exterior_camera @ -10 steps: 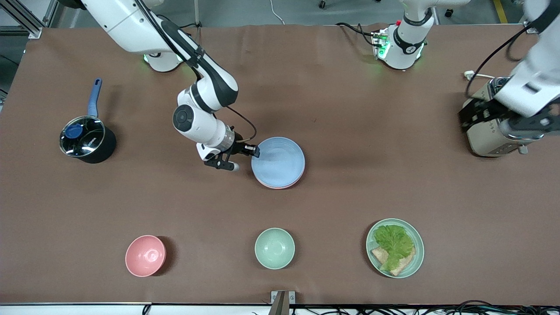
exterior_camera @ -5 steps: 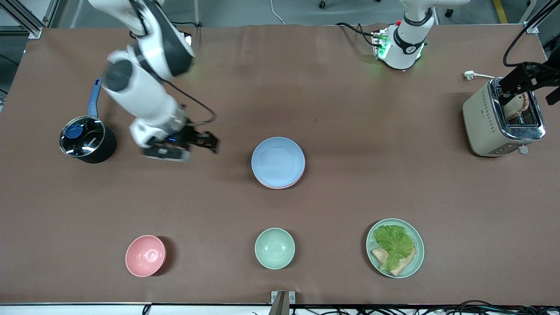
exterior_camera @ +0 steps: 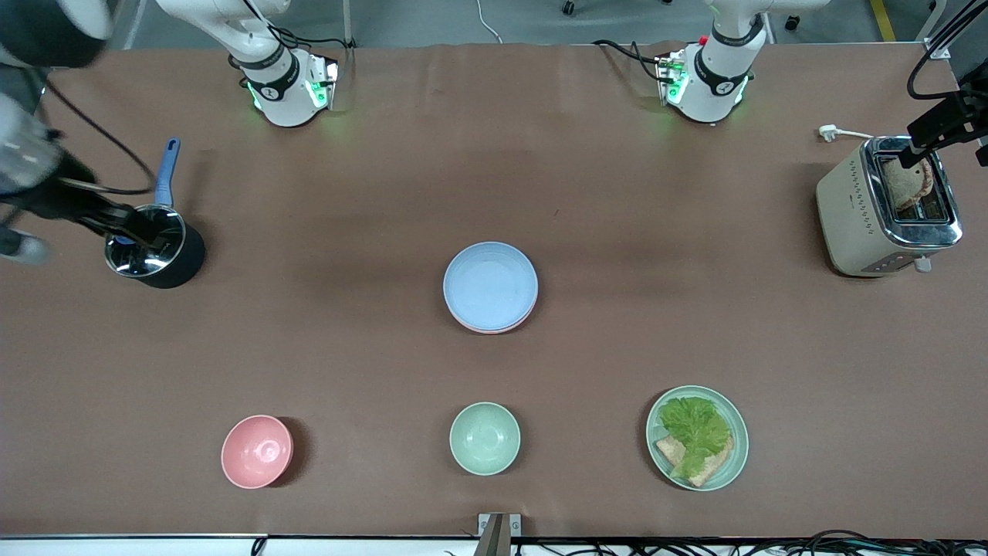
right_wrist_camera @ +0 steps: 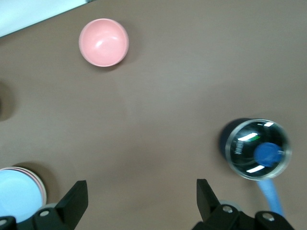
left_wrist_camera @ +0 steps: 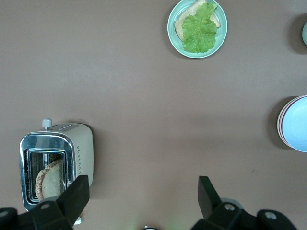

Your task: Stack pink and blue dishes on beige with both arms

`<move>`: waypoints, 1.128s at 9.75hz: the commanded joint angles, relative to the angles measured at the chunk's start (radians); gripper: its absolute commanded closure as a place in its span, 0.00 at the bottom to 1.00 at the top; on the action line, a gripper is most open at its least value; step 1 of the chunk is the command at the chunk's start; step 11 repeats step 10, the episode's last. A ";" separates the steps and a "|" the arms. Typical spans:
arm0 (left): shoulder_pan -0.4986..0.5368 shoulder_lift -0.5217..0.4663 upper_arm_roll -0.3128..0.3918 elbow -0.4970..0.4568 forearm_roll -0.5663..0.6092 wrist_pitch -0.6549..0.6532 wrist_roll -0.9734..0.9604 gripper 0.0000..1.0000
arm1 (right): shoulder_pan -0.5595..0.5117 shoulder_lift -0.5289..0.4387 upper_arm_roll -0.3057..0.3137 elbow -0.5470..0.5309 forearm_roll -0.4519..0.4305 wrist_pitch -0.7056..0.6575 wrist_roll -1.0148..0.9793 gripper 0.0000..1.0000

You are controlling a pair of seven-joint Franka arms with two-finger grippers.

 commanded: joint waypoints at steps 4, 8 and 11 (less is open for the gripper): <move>0.021 -0.020 -0.039 -0.057 0.027 0.005 0.011 0.00 | -0.046 0.002 -0.088 0.114 0.052 -0.163 -0.267 0.00; 0.024 -0.020 -0.068 -0.062 0.027 0.005 0.002 0.00 | -0.059 0.003 -0.060 0.114 0.046 -0.159 -0.253 0.00; 0.024 -0.020 -0.067 -0.063 0.027 0.007 0.000 0.00 | -0.062 0.005 -0.060 0.114 0.046 -0.160 -0.254 0.00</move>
